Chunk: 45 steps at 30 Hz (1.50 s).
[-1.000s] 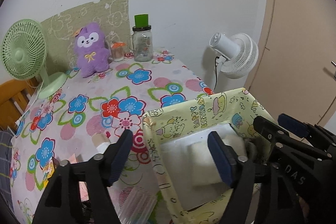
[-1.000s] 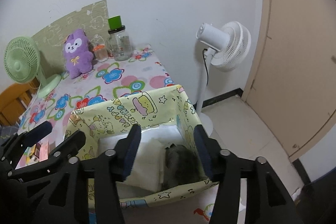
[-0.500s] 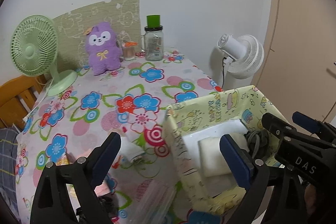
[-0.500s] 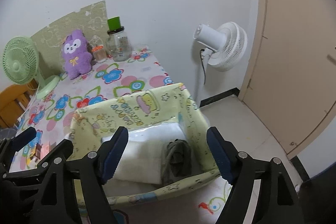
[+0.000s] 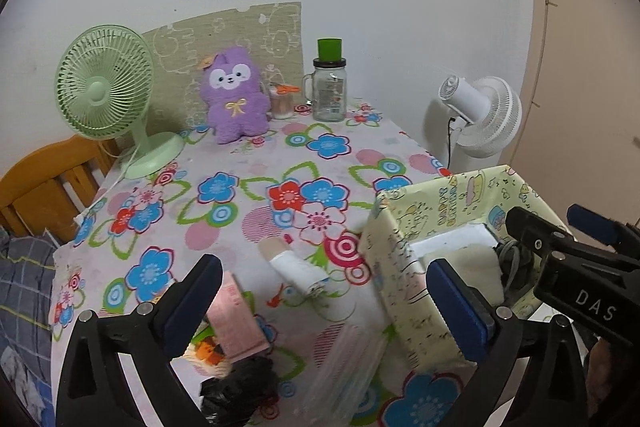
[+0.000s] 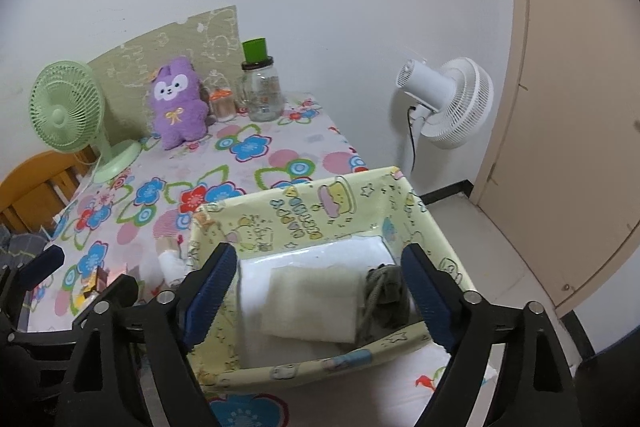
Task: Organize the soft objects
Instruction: 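Withdraw both tools from the box back over the table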
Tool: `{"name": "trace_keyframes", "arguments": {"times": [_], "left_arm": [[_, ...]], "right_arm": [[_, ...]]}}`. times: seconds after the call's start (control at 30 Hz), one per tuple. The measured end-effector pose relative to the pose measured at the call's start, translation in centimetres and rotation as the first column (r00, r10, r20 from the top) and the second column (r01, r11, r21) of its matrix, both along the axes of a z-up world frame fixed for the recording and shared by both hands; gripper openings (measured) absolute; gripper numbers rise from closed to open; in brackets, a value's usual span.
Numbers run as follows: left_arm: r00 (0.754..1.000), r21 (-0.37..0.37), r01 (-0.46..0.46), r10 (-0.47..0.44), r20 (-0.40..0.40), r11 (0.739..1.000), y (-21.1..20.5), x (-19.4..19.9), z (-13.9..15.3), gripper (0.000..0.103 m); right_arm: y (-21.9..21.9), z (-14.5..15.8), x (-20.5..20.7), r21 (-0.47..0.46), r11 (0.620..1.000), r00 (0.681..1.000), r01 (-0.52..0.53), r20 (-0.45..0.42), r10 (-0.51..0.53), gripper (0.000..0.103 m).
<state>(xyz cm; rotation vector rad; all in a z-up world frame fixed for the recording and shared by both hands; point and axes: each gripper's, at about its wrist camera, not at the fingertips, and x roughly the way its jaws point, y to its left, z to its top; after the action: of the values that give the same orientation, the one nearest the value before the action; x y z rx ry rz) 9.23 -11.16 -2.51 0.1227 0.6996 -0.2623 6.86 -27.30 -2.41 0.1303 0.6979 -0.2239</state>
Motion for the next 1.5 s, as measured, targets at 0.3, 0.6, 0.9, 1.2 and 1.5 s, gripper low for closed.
{"name": "trace_keyframes", "arguments": {"times": [0.3, 0.6, 0.9, 1.2, 1.5], "left_arm": [[0.999, -0.005, -0.031, 0.031, 0.015, 0.999, 2.1, -0.7, 0.2, 0.103], [0.998, -0.011, -0.055, 0.055, 0.011, 0.998, 4.3, -1.5, -0.1, 0.103], [0.997, -0.029, -0.075, 0.075, 0.007, 0.997, 6.8, -2.2, -0.8, 0.103], [0.995, -0.019, -0.095, 0.096, 0.014, 0.995, 8.9, -2.8, -1.8, 0.103], [0.996, -0.019, -0.088, 0.088, -0.014, 0.996, 10.0, -2.9, -3.5, 0.103]], "right_arm": [[2.3, 0.8, -0.3, -0.030, 0.999, 1.000, -0.021, 0.023, 0.021, 0.094], [4.8, 0.9, -0.9, -0.038, 0.997, 0.997, -0.061, 0.039, 0.062, 0.095], [7.8, 0.6, -1.3, -0.039, 0.992, 0.990, -0.123, 0.063, 0.125, 0.095], [10.5, -0.8, -1.4, -0.033, 0.981, 0.979, -0.189, 0.077, 0.191, 0.094], [12.4, -2.3, -1.5, -0.039, 0.975, 0.974, -0.217, 0.058, 0.220, 0.094]]}}
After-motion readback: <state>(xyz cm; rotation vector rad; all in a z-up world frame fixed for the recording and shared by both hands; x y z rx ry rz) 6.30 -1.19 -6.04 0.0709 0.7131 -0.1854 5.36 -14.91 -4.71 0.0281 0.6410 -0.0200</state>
